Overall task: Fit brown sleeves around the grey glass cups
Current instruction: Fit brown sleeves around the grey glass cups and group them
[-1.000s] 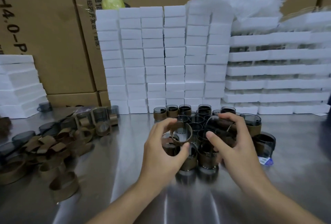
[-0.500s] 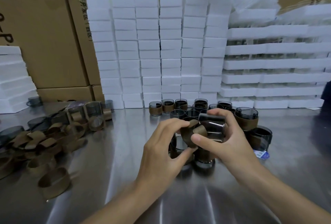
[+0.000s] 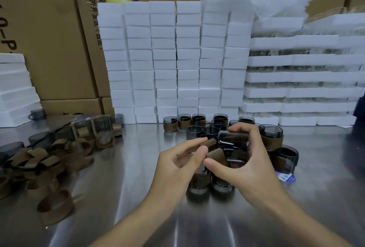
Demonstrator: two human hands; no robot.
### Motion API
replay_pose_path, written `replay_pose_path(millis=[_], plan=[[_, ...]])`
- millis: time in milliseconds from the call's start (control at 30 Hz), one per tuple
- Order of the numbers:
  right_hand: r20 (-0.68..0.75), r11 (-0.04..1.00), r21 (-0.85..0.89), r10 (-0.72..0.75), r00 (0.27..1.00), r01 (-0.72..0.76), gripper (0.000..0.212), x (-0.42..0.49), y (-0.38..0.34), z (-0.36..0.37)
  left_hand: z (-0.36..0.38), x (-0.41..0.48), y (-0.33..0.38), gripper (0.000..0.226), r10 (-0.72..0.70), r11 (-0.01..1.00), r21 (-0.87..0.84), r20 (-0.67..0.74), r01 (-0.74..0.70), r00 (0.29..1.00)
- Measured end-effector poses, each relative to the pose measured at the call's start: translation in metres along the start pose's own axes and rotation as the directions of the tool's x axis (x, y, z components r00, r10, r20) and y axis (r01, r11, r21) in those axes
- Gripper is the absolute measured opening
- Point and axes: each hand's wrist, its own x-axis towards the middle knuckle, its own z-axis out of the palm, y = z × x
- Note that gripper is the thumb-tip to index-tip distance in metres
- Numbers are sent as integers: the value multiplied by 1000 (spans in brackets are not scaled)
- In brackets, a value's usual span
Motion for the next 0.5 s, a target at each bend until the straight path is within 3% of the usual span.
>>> replay_pose_path(millis=[200,333,500], plan=[[-14,992,-123,6,1000,-7,95,0,0,-1,-3,1,5,24,53,998,22,-36,-52,998],[-17,986,-163,-45,999,41,87,-4,0,1,-4,0,8,29,105,991,87,-9,-104,994],[-36,993,-95,-80,996,76,80,-5,-3,5,-3,0,13,25,78,996,37,-26,-77,997]])
